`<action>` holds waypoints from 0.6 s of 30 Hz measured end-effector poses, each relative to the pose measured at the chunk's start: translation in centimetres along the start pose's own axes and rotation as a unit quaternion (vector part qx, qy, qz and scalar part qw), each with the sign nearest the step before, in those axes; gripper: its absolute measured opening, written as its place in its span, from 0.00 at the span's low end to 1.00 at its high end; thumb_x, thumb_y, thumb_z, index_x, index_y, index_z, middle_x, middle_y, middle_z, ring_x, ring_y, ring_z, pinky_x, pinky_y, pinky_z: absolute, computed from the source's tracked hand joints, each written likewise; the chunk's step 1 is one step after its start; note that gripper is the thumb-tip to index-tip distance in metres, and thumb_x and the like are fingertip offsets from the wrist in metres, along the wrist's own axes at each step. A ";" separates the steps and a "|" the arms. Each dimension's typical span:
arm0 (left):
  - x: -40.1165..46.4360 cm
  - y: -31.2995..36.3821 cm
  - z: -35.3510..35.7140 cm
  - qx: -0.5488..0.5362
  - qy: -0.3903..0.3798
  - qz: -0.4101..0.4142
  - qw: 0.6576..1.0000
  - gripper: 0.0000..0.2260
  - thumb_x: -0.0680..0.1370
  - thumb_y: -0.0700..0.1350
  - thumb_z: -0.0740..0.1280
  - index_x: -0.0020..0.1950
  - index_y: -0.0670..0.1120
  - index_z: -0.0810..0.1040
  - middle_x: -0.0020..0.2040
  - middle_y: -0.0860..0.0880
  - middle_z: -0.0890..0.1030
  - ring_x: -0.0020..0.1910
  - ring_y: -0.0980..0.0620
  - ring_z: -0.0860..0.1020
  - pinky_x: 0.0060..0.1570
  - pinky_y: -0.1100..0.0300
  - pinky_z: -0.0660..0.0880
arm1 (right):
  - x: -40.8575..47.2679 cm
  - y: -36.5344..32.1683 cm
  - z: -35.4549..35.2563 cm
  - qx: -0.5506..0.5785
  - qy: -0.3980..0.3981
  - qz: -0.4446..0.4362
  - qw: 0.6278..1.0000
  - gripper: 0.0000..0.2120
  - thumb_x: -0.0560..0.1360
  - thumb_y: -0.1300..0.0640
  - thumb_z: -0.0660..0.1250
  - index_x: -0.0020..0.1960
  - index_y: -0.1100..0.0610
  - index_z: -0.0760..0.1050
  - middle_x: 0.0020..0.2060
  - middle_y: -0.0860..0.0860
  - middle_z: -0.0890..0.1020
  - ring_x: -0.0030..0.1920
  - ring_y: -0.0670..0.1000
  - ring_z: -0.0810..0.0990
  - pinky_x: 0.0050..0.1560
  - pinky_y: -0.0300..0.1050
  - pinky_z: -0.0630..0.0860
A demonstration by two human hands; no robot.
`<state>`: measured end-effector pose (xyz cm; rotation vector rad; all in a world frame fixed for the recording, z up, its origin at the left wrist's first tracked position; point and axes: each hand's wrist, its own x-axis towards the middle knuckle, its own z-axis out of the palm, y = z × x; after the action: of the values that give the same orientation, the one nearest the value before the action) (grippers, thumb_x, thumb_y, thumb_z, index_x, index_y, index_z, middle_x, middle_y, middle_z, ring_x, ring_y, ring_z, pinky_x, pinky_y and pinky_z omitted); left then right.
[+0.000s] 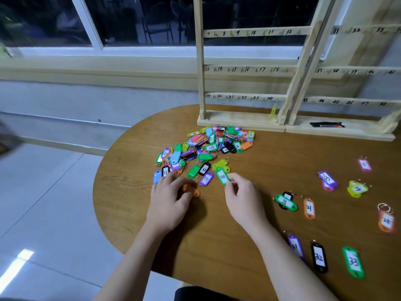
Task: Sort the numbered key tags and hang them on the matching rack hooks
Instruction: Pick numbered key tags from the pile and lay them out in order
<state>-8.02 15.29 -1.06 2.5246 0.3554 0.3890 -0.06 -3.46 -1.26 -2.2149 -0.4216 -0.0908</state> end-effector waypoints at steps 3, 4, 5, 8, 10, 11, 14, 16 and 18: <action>0.0 0.1 0.0 0.019 -0.016 -0.005 1.000 0.18 0.69 0.53 0.61 0.57 0.60 0.79 0.54 0.58 0.73 0.60 0.55 0.71 0.61 0.54 0.62 | -0.1 -0.1 -0.3 0.028 -0.002 0.007 1.000 0.07 0.80 0.59 0.63 0.47 0.53 0.79 0.36 0.47 0.82 0.37 0.51 0.78 0.40 0.51 0.76; 0.0 0.1 0.0 0.025 -0.013 -0.008 1.000 0.17 0.69 0.52 0.61 0.57 0.60 0.78 0.53 0.59 0.73 0.59 0.55 0.71 0.60 0.54 0.62 | -0.1 -0.1 -0.4 0.035 -0.003 0.007 0.999 0.08 0.80 0.59 0.64 0.44 0.52 0.77 0.33 0.46 0.80 0.35 0.50 0.76 0.37 0.51 0.74; 0.0 0.1 0.1 0.030 -0.008 -0.010 0.999 0.16 0.70 0.53 0.62 0.57 0.60 0.78 0.52 0.59 0.73 0.59 0.55 0.71 0.60 0.54 0.63 | -0.1 -0.1 -0.5 0.040 -0.007 0.008 0.999 0.09 0.80 0.59 0.64 0.42 0.51 0.75 0.31 0.46 0.77 0.33 0.48 0.74 0.35 0.50 0.72; -0.1 0.0 0.4 0.039 0.000 -0.002 0.999 0.11 0.73 0.54 0.63 0.55 0.59 0.78 0.51 0.60 0.74 0.56 0.55 0.72 0.58 0.53 0.65 | -0.2 -0.2 -0.6 0.040 -0.020 0.007 0.999 0.10 0.81 0.57 0.64 0.41 0.50 0.73 0.29 0.46 0.75 0.31 0.47 0.72 0.33 0.48 0.68; 0.0 -0.1 0.4 0.029 0.008 0.002 1.000 0.06 0.75 0.52 0.68 0.51 0.61 0.76 0.50 0.61 0.75 0.55 0.55 0.73 0.56 0.54 0.65 | -0.2 -0.3 -0.6 0.038 -0.022 0.003 0.999 0.11 0.81 0.55 0.64 0.40 0.50 0.72 0.29 0.47 0.76 0.31 0.47 0.73 0.33 0.49 0.69; 0.0 -0.1 0.4 0.023 0.012 0.002 1.000 0.08 0.75 0.50 0.70 0.48 0.61 0.74 0.49 0.61 0.75 0.55 0.55 0.73 0.54 0.55 0.64 | -0.3 -0.4 -0.7 0.043 -0.019 0.003 0.999 0.11 0.81 0.55 0.64 0.40 0.51 0.73 0.29 0.47 0.77 0.31 0.47 0.74 0.34 0.50 0.71; 0.1 -0.2 0.3 0.001 0.019 0.011 1.000 0.12 0.74 0.45 0.73 0.43 0.62 0.73 0.47 0.62 0.75 0.54 0.54 0.75 0.51 0.55 0.65 | -0.2 -0.2 -0.6 0.059 -0.005 0.002 0.998 0.10 0.80 0.55 0.66 0.40 0.52 0.76 0.30 0.47 0.80 0.31 0.48 0.76 0.34 0.50 0.74; 0.1 -0.2 0.2 -0.020 0.016 0.022 0.999 0.13 0.74 0.44 0.72 0.43 0.64 0.76 0.49 0.63 0.77 0.54 0.54 0.75 0.53 0.53 0.68 | -0.2 0.0 -0.5 0.062 -0.004 -0.001 0.998 0.09 0.80 0.54 0.67 0.40 0.52 0.77 0.30 0.47 0.81 0.32 0.49 0.78 0.35 0.50 0.76; 0.1 -0.2 0.0 -0.031 0.014 0.033 0.999 0.12 0.74 0.44 0.69 0.46 0.64 0.81 0.51 0.63 0.78 0.55 0.56 0.76 0.56 0.50 0.71 | -0.2 -0.1 -0.4 0.068 -0.007 -0.006 0.998 0.08 0.80 0.55 0.67 0.42 0.50 0.76 0.31 0.45 0.80 0.33 0.48 0.77 0.35 0.50 0.76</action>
<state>-7.98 15.42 -1.17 2.4777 0.2662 0.4549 -0.24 -3.79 -0.97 -2.0804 -0.4361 -0.0522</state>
